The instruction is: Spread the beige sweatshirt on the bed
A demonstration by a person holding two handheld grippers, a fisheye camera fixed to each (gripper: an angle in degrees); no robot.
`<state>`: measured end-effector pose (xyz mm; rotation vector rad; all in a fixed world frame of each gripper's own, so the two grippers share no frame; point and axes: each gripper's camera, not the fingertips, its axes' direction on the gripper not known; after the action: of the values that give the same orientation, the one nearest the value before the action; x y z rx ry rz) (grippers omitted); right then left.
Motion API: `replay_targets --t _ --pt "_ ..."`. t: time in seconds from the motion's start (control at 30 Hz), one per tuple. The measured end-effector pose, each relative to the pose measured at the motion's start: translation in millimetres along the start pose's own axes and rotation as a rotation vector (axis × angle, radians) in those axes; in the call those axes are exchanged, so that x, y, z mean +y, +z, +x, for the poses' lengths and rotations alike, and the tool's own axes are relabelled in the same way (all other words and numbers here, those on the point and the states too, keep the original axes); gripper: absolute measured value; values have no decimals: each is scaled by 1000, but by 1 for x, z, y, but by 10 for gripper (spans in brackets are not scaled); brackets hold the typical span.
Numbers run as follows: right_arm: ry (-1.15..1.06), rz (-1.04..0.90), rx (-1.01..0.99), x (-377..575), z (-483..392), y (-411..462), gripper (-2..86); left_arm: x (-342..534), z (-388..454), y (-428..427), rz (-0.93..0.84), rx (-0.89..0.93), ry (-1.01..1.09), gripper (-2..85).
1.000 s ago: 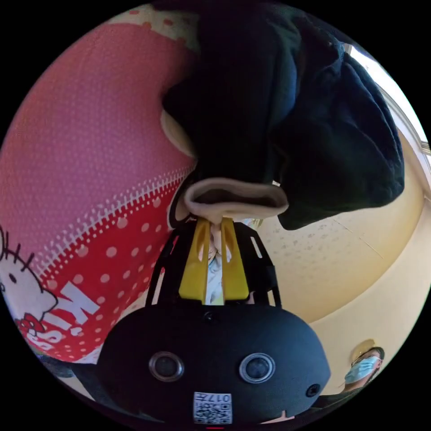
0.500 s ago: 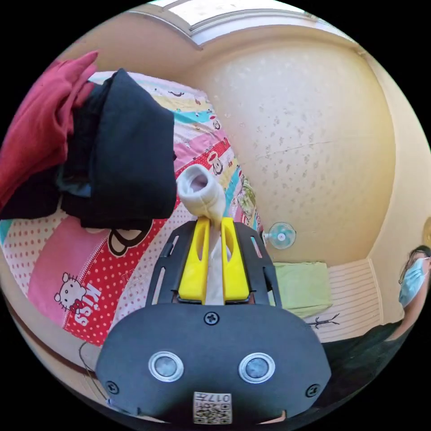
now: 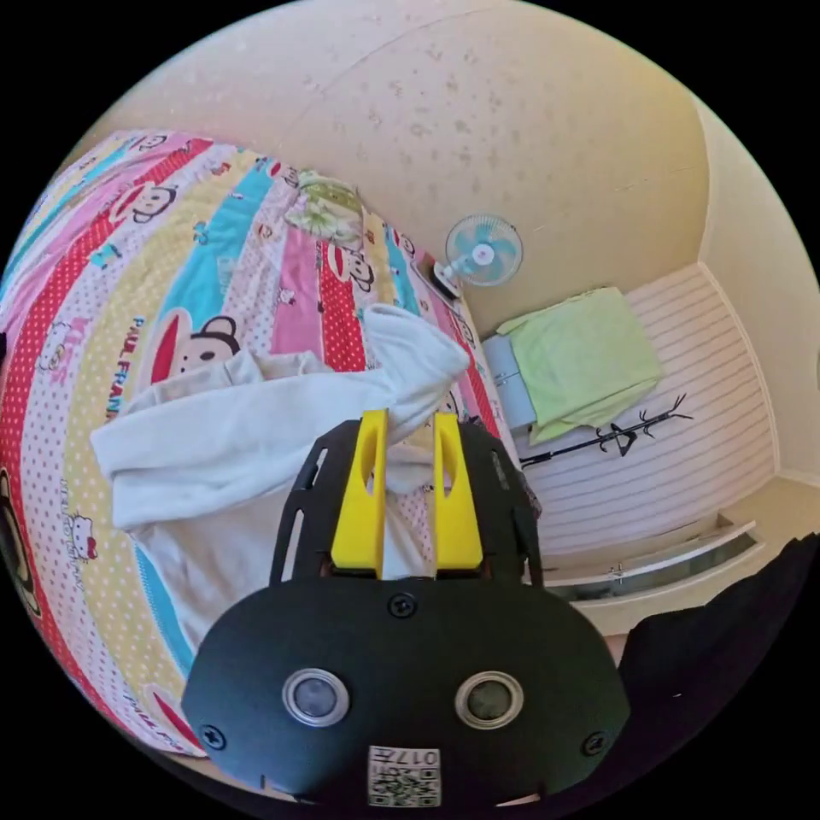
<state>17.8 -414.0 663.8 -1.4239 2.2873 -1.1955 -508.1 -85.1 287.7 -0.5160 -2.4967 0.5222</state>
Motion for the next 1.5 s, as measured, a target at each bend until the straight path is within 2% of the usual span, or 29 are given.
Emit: replay_targets --t 0.07,0.13,0.27,0.37,0.47,0.5,0.53,0.63,0.67,0.77,0.9,1.0,1.07,1.13,1.2,1.37,1.5 --pt "11 22 -78 19 17 -3 58 23 -2 50 -110 59 -74 108" --pt "98 44 -178 39 44 -8 52 41 -7 64 -143 60 -112 104" --pt "204 155 -259 62 78 -26 64 61 -39 56 -198 -67 -200 104" --pt "280 264 -351 68 103 -44 79 48 -69 31 -153 -138 -233 108" --pt "459 418 -467 75 139 -63 111 22 -95 18 -115 -201 -217 108" --pt "548 504 -565 81 157 -67 121 17 -101 18 -118 -214 -215 106" --pt "642 590 -655 89 174 -69 129 8 -116 24 -151 -254 -223 95" --pt "859 750 -734 111 202 -74 134 6 -172 47 -360 -413 -397 17" --pt "884 773 -723 115 204 -78 134 12 -190 46 -375 -398 -468 7" --pt "944 834 -573 129 203 -111 128 23 -200 22 -277 -261 -518 2" --pt "1022 774 -371 144 216 -142 129 41 -182 4 -292 -275 -430 36" --pt "962 723 -265 137 234 -149 135 66 -174 0 -350 -279 -426 58" --pt "889 653 -147 122 240 -148 131 87 -172 1 -385 -267 -449 60" --pt "786 427 -60 91 249 -127 104 101 -175 3 -407 -258 -492 60" --pt "707 338 -16 81 251 -130 71 110 -176 3 -410 -237 -520 59" --pt "541 517 78 102 245 -223 37 117 -175 -1 -424 -234 -525 59" --pt "605 568 132 137 276 -269 31 117 -171 0 -421 -206 -503 61"
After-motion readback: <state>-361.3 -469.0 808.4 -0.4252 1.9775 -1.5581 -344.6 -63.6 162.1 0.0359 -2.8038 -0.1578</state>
